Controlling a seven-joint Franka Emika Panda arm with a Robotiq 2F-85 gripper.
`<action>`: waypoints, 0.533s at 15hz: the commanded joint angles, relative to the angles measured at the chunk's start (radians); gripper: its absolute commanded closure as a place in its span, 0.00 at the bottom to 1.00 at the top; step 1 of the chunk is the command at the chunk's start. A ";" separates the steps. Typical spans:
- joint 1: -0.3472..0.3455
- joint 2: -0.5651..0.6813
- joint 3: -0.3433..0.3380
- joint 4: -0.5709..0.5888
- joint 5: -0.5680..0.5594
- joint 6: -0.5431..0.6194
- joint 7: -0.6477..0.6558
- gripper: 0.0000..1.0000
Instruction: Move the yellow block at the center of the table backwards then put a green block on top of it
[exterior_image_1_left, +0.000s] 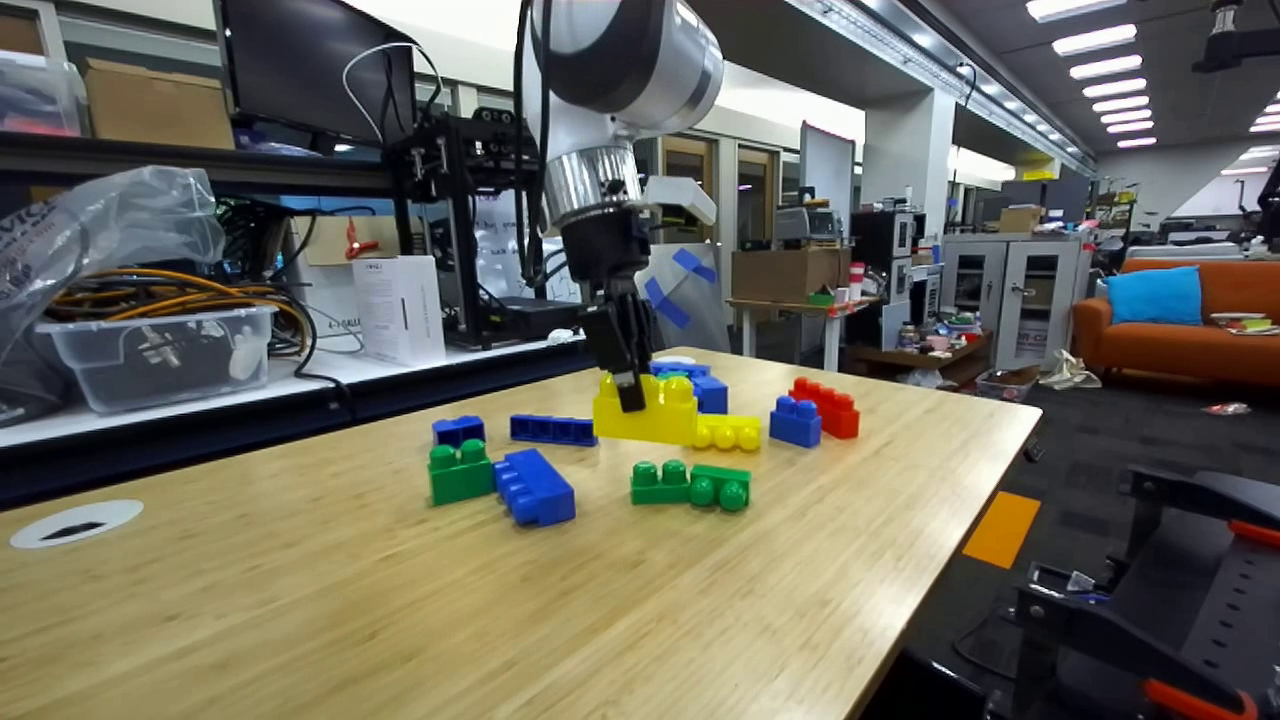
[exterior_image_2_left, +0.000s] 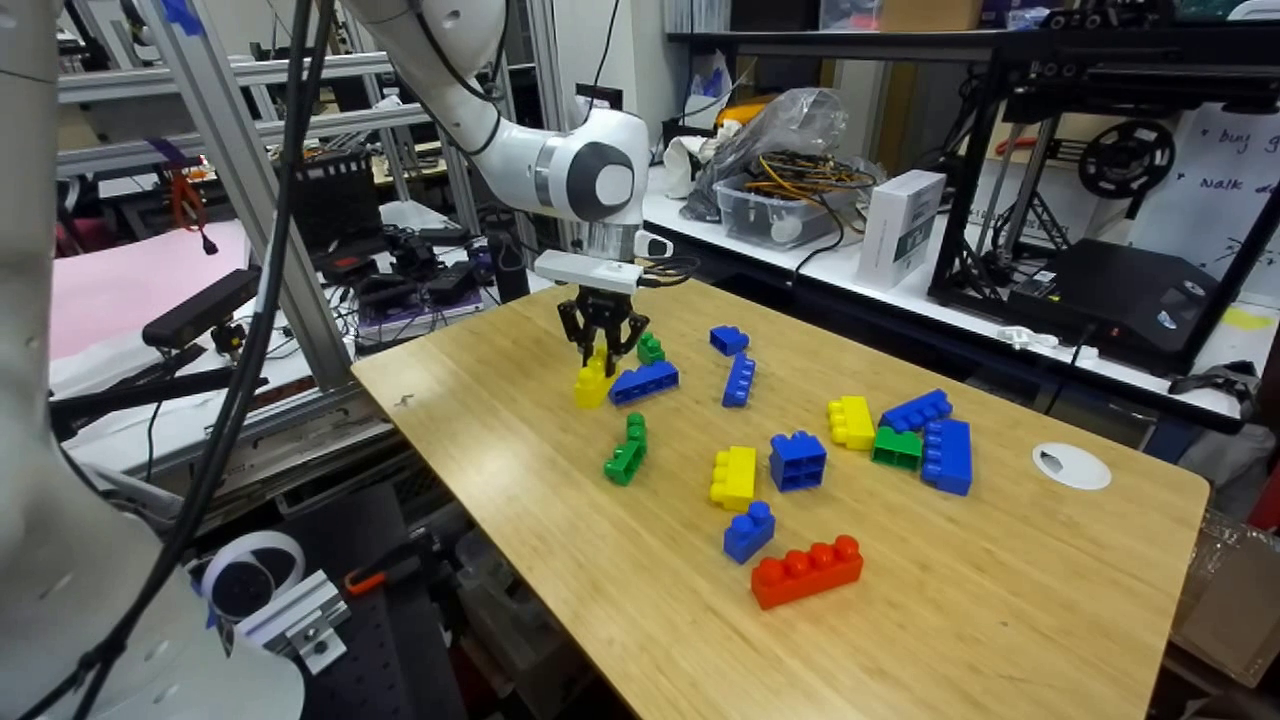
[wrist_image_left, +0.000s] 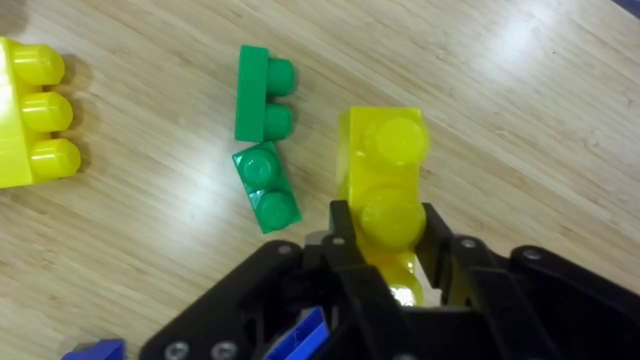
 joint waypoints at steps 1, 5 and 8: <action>-0.001 0.031 0.014 0.025 0.016 -0.005 -0.016 0.90; 0.014 0.049 0.019 0.025 0.000 0.001 -0.009 0.90; 0.024 0.069 0.016 0.029 -0.011 0.008 -0.010 0.90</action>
